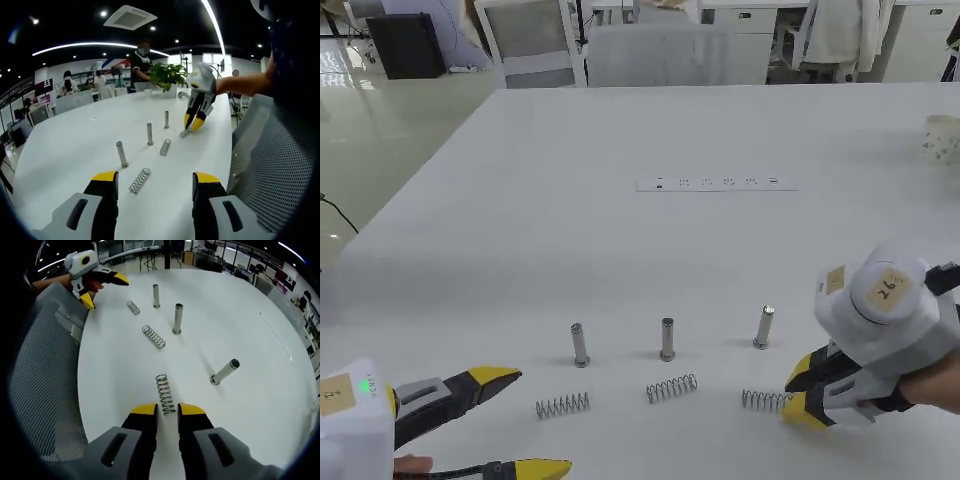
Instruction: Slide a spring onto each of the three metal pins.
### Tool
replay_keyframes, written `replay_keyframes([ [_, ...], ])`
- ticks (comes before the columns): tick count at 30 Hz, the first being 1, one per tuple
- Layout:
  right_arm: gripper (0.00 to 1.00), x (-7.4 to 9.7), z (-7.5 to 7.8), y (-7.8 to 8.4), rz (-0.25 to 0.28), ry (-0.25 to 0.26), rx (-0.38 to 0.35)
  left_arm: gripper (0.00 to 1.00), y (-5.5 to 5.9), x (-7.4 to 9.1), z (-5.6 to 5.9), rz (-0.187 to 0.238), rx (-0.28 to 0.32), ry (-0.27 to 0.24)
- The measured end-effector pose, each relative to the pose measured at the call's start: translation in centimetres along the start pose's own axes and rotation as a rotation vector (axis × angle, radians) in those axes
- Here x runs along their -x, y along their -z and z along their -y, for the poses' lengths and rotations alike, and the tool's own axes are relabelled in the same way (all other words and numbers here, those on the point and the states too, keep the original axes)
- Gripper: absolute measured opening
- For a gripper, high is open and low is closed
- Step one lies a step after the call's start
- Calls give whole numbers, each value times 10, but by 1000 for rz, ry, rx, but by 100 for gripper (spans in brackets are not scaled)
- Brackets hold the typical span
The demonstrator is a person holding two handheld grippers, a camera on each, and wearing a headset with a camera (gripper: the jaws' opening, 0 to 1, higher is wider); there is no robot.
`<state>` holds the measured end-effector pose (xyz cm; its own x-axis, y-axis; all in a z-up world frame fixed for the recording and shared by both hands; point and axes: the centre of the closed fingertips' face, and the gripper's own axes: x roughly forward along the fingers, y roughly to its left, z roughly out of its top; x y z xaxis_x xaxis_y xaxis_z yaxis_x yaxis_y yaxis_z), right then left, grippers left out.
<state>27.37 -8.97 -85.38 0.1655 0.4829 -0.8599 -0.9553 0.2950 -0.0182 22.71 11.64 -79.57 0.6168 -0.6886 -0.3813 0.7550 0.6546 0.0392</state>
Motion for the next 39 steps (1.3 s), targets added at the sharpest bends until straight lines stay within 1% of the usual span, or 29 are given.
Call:
replay_keyframes([
  [11, 10, -5, -1, 6, -46, -15, 43, 53, -3, 0, 1, 9, 2, 3],
  [14, 9, -5, -1, 5, -44, -21, 35, 52, -4, 0, 2, 11, 1, 7],
  [23, 8, -4, -2, 3, -43, -21, 29, 51, -9, -2, 6, 21, -12, 32],
  [29, 8, 3, -3, -2, -34, -15, 26, 50, -13, -4, 11, 18, -24, 63],
  [34, 8, 10, -8, -10, -22, -15, 35, 49, -18, -8, 15, 18, -44, 95],
  [36, 8, 13, -10, -14, -17, -11, 45, 49, -21, -10, 16, 20, -51, 104],
  [39, 8, 20, -13, -24, 3, -11, 58, 48, -26, -12, 18, 22, -64, 126],
])
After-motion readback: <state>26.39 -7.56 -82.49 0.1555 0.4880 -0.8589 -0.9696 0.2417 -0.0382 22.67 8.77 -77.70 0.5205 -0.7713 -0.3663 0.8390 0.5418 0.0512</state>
